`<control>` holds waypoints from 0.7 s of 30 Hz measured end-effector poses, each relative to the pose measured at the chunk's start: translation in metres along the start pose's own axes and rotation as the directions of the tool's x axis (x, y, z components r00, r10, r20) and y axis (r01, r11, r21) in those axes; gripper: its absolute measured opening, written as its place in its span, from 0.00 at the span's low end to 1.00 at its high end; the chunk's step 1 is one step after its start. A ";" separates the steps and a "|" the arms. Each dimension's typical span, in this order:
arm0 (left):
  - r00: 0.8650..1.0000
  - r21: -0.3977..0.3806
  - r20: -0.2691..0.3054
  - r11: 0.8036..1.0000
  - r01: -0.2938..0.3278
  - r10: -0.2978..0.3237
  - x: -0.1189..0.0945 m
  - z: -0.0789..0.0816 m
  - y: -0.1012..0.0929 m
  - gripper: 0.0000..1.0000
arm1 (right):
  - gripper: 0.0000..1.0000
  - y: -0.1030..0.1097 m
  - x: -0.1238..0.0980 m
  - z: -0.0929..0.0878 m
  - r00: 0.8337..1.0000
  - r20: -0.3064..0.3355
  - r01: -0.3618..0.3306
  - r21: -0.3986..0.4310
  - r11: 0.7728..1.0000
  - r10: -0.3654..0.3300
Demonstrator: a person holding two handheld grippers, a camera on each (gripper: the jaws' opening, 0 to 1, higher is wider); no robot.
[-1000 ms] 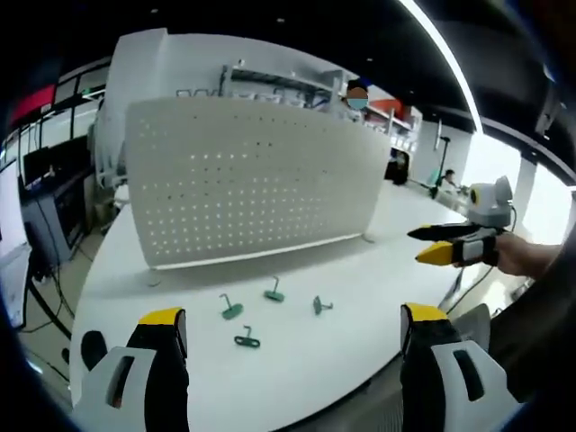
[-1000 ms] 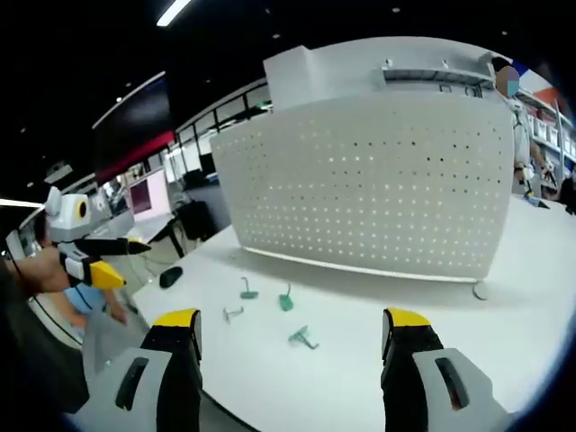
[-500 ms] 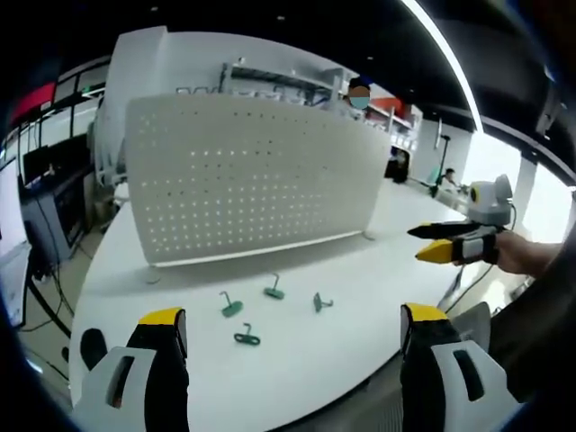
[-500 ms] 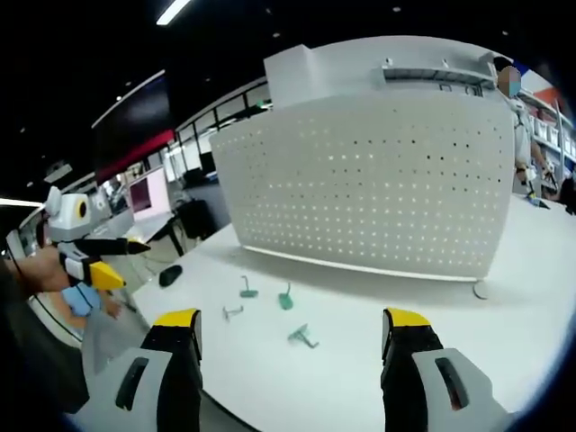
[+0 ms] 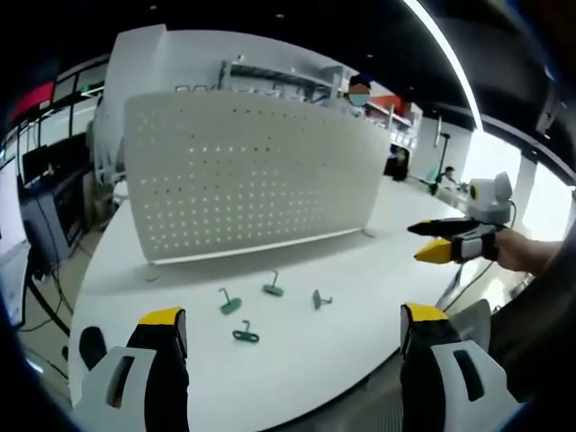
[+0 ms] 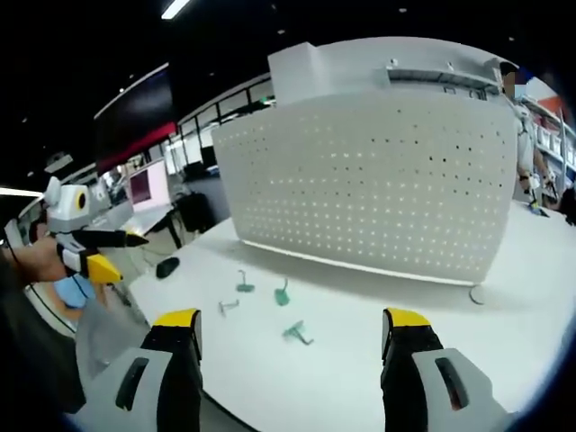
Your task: Insert the hook assembly into the mounting plate slot until the hook locks in place.
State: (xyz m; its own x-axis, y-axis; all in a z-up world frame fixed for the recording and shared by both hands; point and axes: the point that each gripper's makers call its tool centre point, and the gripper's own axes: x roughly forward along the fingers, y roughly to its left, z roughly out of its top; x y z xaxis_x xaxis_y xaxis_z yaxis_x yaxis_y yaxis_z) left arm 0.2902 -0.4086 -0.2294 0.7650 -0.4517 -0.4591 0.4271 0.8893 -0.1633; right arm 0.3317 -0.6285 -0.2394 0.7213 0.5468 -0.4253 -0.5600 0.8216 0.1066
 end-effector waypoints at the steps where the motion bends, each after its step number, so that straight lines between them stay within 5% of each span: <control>1: 1.000 -0.001 -0.001 1.000 0.000 0.000 0.000 0.000 0.000 1.00 | 0.83 0.001 0.001 0.000 1.000 -0.001 -0.004 -0.001 1.000 0.004; 21: 1.000 -0.008 -0.015 1.000 0.012 -0.013 0.005 -0.002 0.001 1.00 | 0.77 0.004 0.015 -0.001 0.999 -0.004 -0.037 0.018 0.999 0.037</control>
State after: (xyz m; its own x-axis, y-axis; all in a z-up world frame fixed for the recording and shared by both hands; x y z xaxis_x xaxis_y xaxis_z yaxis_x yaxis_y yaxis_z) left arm 0.2935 -0.4102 -0.2339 0.7522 -0.4618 -0.4701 0.4329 0.8841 -0.1758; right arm 0.3398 -0.6173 -0.2458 0.6984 0.5763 -0.4243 -0.5791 0.8035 0.1381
